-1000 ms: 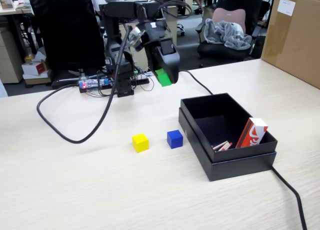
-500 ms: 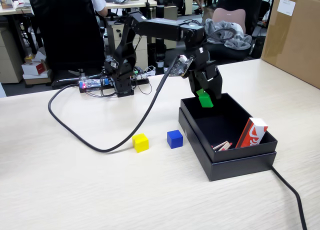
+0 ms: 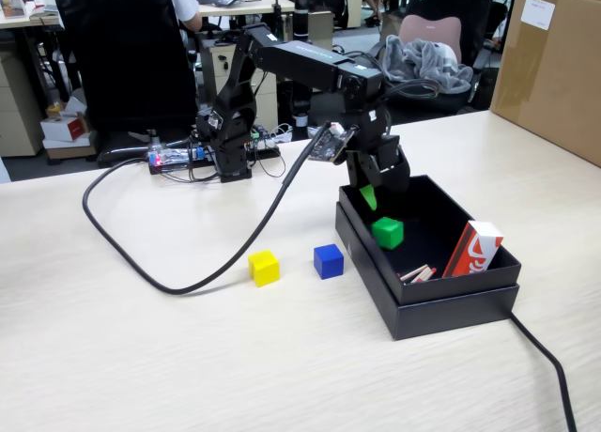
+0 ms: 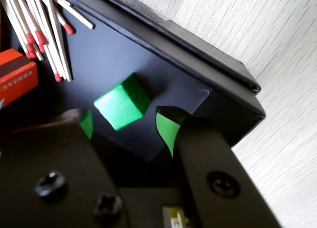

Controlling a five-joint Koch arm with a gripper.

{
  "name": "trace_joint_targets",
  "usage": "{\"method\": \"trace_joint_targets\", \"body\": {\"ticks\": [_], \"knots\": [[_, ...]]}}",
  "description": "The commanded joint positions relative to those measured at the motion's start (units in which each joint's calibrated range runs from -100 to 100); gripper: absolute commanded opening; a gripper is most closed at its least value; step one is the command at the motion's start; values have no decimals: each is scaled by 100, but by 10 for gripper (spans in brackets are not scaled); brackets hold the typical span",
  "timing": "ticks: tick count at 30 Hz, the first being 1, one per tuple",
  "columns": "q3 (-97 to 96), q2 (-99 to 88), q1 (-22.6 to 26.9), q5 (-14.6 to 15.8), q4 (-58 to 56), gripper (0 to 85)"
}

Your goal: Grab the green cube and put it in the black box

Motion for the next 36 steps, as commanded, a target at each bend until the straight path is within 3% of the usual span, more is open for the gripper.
{"method": "trace_joint_targets", "body": {"ticks": [1, 6, 15, 26, 36], "knots": [[-214, -52, 10, -20, -138, 355], [-214, -741, -34, -24, -138, 468], [-214, -3288, -332, -83, -129, 477], [-3197, -7143, -1636, -391, -8, 484], [-6279, -9496, -1968, -435, 329, 504]]}}
